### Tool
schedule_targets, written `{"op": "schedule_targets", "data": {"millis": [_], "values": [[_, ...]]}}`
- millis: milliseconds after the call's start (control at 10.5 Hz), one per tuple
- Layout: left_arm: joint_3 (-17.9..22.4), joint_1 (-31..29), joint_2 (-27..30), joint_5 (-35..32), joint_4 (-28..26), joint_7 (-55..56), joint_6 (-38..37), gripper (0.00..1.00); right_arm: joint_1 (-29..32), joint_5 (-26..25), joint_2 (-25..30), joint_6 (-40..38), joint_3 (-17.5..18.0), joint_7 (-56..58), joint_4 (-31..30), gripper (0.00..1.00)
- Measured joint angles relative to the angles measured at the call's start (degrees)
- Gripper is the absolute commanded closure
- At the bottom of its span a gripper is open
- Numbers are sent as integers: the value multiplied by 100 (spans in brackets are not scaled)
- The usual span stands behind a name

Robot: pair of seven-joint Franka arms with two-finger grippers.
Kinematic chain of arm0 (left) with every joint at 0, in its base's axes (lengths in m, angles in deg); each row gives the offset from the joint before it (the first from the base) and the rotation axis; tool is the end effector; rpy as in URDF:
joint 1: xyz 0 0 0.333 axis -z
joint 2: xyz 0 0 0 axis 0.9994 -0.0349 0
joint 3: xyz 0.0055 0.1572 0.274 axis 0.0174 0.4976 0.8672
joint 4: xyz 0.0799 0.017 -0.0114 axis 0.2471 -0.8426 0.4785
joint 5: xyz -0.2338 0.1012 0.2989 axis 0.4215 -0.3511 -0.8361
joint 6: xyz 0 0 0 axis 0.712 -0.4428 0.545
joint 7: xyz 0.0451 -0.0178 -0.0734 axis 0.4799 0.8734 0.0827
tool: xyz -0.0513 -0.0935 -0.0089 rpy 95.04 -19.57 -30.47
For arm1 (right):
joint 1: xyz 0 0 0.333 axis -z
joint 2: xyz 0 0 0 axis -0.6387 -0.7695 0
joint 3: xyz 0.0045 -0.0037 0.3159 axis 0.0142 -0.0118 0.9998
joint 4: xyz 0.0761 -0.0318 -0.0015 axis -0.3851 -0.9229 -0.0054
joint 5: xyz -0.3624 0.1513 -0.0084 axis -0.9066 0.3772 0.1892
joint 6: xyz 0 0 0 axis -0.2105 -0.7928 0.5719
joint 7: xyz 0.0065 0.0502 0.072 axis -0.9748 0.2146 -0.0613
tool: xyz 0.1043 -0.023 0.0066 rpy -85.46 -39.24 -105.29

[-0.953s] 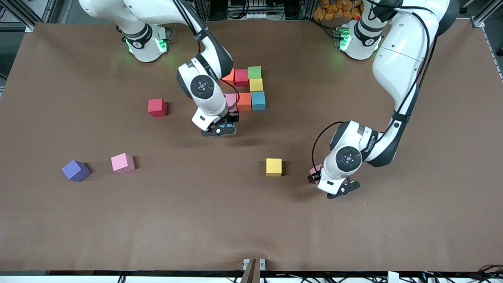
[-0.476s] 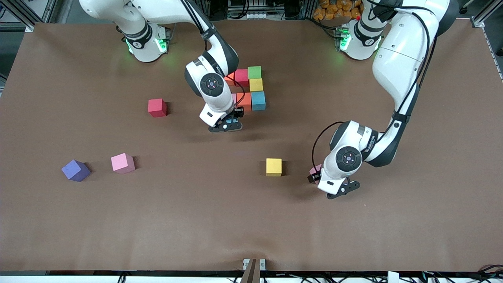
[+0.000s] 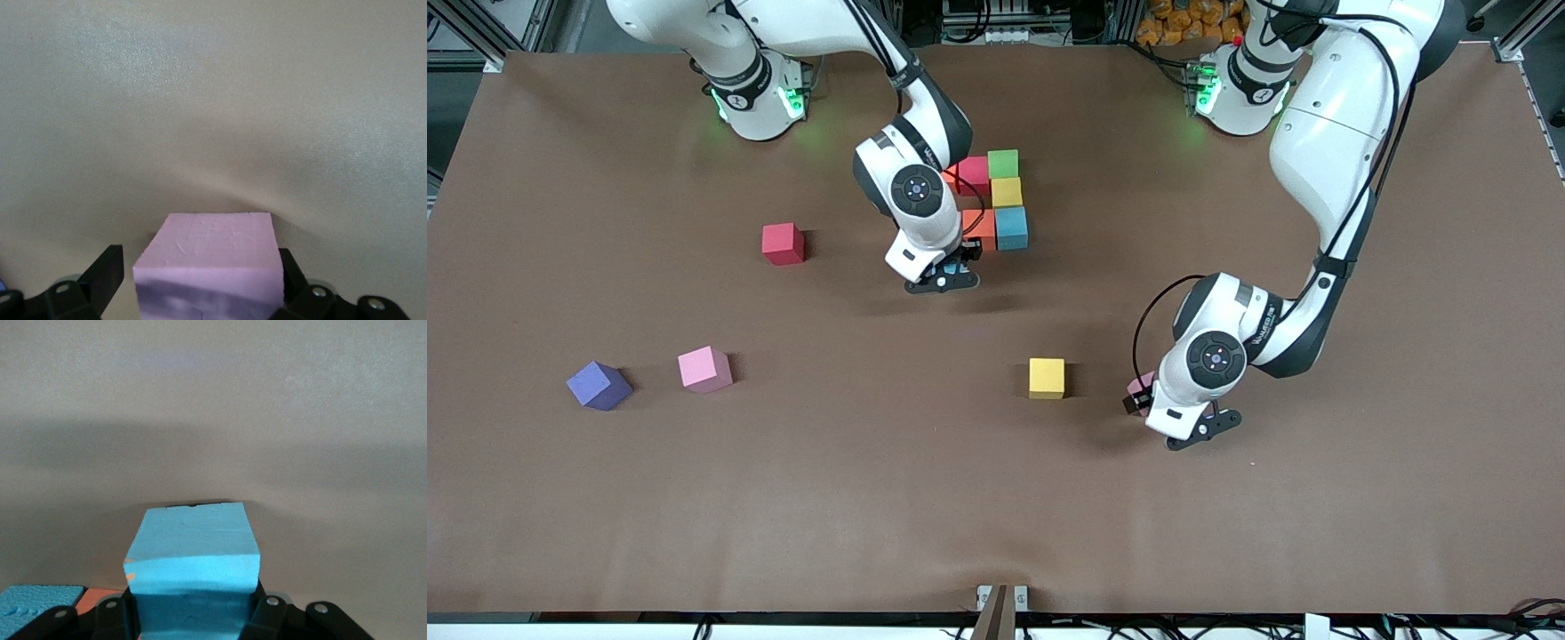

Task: Form number 2 with 11 blocks
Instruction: 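Carry the cyan cube beside the placed pink cube with the right gripper, then lower the cyan cube onto the table and open the right gripper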

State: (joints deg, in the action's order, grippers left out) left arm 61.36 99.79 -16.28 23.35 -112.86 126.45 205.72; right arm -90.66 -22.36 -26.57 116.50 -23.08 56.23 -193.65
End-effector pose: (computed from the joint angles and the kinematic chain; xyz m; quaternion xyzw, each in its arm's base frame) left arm 0.6524 -0.2611 0.1892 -0.9821 -0.1829 0.0322 0.0315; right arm 0.4210 0.4269 0.2118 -0.9954 -0.0522 0.0797 0.0089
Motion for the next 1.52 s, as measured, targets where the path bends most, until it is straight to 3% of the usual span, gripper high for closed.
{"op": "schedule_targets", "data": {"millis": [1334, 1429, 1524], "values": [[0, 3, -4, 0, 0, 0, 0, 0, -53, 7, -49, -183, 1, -53, -28, 64], [0, 3, -4, 0, 0, 0, 0, 0, -53, 8, -62, -183, 1, -57, -28, 62], [0, 3, -4, 0, 0, 0, 0, 0, -53, 9, -73, -183, 1, -71, -28, 45]]}}
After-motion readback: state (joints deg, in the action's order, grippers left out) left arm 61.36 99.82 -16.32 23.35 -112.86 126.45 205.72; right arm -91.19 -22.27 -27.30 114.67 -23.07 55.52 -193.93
